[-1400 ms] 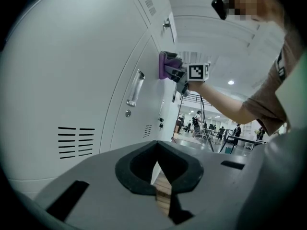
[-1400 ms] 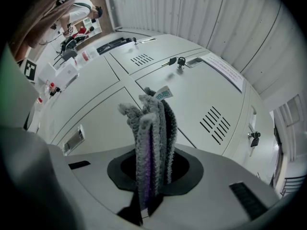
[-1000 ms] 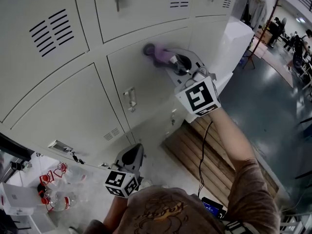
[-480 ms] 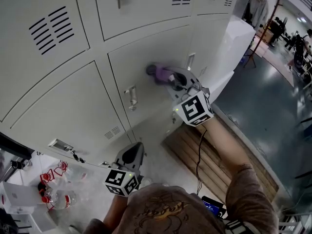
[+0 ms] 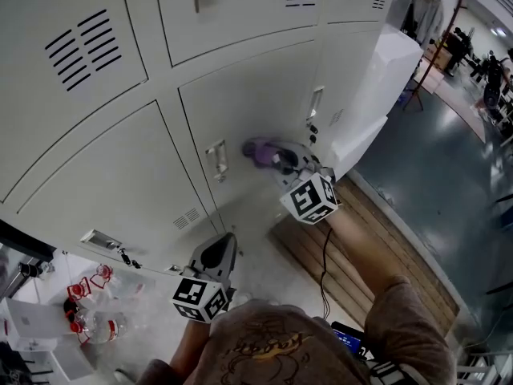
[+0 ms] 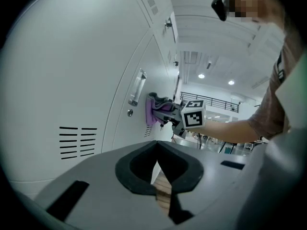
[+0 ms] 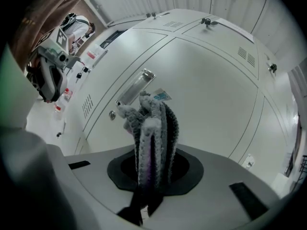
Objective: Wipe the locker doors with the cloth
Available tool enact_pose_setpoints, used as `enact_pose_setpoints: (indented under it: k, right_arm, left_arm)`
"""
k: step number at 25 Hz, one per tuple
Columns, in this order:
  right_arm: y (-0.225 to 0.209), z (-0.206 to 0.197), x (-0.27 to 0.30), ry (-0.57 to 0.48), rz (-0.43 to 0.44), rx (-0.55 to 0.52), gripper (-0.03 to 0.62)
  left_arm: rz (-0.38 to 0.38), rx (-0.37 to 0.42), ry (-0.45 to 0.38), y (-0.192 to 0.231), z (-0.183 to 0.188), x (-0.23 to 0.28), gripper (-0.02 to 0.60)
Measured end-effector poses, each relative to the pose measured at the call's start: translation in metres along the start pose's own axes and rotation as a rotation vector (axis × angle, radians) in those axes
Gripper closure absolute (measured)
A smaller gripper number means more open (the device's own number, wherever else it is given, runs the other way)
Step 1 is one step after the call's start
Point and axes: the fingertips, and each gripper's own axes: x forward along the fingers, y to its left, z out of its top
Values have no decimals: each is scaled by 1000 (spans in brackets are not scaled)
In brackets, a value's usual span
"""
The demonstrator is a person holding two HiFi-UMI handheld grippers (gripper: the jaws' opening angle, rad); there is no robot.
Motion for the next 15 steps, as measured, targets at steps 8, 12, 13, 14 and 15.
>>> enact_pose_setpoints:
  k: [8, 12, 13, 14, 15]
  right_arm:
    - [44, -44, 11, 86, 80, 29, 540]
    - [63, -62, 15, 122, 110, 54, 540]
    - [68, -67, 16, 133, 116, 57, 540]
    - [72, -71, 17, 144, 122, 59, 540]
    - [77, -76, 19, 156, 129, 62, 540]
  left_arm:
    - [5, -4, 8, 3, -2, 1, 577]
    - [7, -8, 11, 4, -3, 2, 578]
    - [8, -9, 11, 4, -4, 2, 578]
    - [9, -10, 11, 5, -4, 3, 578]
    - [11, -12, 11, 5, -5, 3, 577]
